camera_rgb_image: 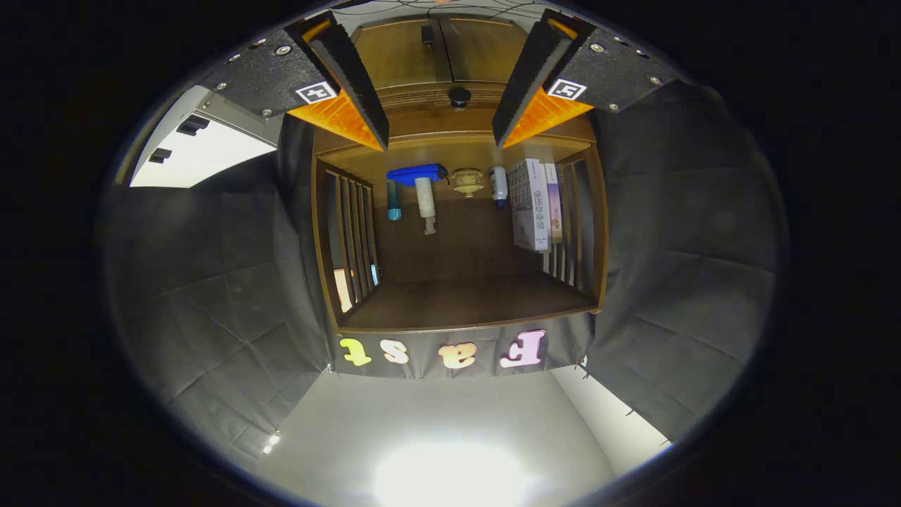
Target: Pull open the drawer, take out the items inside it, and place them on the countertop above the cabinet.
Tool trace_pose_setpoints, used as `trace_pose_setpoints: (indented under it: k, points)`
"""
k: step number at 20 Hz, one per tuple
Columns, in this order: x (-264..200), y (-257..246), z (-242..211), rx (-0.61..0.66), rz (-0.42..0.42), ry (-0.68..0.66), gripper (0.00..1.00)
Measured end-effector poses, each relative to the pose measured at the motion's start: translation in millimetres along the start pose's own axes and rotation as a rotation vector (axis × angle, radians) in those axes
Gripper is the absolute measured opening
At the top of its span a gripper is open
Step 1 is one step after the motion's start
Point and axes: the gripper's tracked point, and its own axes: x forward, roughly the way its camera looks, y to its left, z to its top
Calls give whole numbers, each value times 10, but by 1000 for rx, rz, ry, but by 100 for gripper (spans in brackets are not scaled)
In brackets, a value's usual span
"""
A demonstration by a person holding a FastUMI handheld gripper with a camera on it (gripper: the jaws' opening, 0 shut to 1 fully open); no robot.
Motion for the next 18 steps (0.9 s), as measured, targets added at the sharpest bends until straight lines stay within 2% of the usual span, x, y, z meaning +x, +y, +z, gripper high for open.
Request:
trace_pose_setpoints:
  k: [18]
  points:
    - [124,49,-69,0,20,8,93]
